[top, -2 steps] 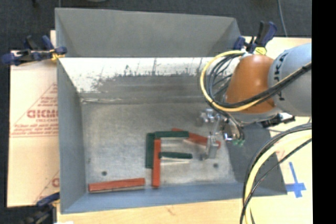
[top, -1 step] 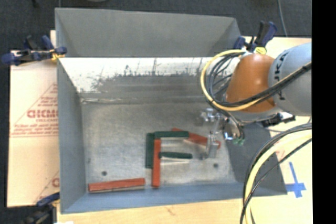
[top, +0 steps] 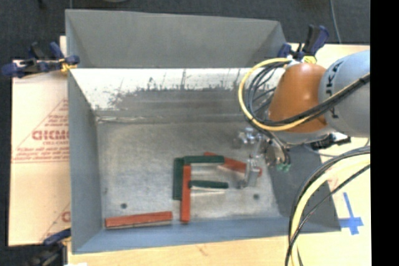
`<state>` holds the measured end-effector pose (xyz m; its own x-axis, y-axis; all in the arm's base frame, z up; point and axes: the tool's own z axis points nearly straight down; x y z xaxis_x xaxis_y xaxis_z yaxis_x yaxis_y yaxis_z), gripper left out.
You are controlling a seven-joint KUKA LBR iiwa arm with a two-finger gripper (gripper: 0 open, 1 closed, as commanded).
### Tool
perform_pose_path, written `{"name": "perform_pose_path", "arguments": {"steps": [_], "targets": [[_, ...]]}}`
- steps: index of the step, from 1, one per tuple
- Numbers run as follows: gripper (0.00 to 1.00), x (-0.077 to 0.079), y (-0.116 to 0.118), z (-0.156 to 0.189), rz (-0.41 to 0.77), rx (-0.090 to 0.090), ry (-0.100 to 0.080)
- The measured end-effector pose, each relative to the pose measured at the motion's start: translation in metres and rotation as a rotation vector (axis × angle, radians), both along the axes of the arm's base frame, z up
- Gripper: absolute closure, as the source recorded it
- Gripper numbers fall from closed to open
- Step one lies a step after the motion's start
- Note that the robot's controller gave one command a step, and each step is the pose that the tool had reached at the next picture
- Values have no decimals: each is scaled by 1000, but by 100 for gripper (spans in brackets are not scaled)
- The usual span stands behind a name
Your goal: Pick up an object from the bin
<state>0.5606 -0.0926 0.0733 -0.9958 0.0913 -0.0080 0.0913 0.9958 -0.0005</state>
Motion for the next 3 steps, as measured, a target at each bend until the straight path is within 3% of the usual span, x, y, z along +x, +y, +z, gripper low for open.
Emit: {"name": "perform_pose_path", "arguments": {"steps": [1, 2, 3], "targets": [[0, 2, 0, 1, -1, 0, -1], [100, 2, 0, 1, -2, 1, -2], [100, 4, -1, 44, -3, 1, -1]]}}
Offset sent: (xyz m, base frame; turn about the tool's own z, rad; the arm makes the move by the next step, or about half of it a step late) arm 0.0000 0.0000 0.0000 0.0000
